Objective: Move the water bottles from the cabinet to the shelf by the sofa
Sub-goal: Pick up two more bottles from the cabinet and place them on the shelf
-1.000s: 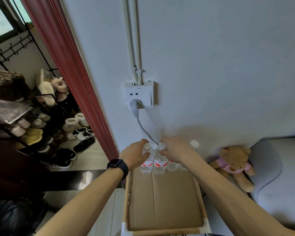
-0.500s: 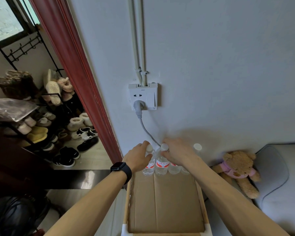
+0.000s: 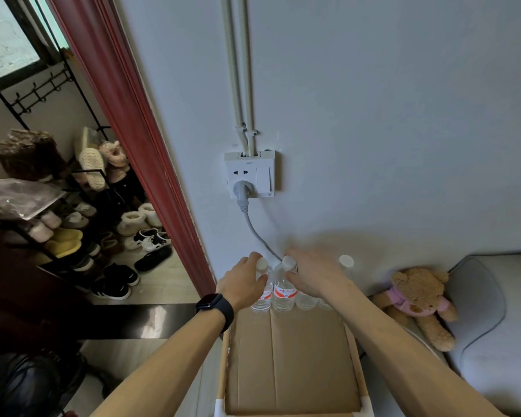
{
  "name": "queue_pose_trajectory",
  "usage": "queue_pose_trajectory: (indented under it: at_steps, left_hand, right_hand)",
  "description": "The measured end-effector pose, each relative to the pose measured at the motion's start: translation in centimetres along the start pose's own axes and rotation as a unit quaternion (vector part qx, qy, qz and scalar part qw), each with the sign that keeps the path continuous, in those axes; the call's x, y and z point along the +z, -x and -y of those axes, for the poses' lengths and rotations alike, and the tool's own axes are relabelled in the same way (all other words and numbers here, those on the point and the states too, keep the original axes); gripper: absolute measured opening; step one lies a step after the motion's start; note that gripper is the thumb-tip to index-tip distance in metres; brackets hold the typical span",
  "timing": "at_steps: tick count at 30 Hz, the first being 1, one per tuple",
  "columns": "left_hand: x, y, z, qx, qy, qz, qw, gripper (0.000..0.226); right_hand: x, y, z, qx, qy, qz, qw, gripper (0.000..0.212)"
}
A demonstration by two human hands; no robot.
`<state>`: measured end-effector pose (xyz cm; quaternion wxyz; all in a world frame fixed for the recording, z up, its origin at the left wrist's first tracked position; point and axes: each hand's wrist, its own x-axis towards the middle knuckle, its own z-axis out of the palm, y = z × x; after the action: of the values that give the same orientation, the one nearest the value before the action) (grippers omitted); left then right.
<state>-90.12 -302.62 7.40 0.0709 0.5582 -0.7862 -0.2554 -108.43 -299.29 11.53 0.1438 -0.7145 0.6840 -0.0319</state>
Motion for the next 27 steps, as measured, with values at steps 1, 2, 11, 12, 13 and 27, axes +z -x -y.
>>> queue_pose_trajectory:
  at_steps: [1, 2, 11, 12, 13, 27]
  left_hand:
    - [0.0, 0.1, 0.0, 0.001, 0.003, 0.002, 1.0, 0.035]
    - [-0.1, 0.1, 0.0, -0.001, 0.004, 0.004, 1.0, 0.039]
    - [-0.8, 0.5, 2.4, -0.017, 0.04, 0.029, 0.999, 0.065]
    - [-0.9, 0.6, 2.8, -0.019, 0.048, 0.029, 0.998, 0.065]
    - [-1.0, 0.8, 3.3, -0.021, 0.056, 0.03, 0.998, 0.065]
    - [2.9, 10.2, 12.9, -0.052, -0.086, 0.129, 0.987, 0.056]
  right_hand:
    - [0.1, 0.1, 0.0, 0.002, 0.001, 0.0, 1.0, 0.024]
    - [0.1, 0.1, 0.0, 0.003, 0.002, 0.001, 1.0, 0.026]
    - [0.1, 2.7, 0.3, 0.037, -0.056, -0.047, 0.997, 0.045]
    - [0.3, 3.3, 0.3, 0.043, -0.08, -0.063, 0.994, 0.044]
    - [0.5, 4.0, 0.5, 0.05, -0.108, -0.077, 0.99, 0.043]
    - [9.8, 12.9, 3.6, 0.024, -0.13, 0.013, 0.991, 0.034]
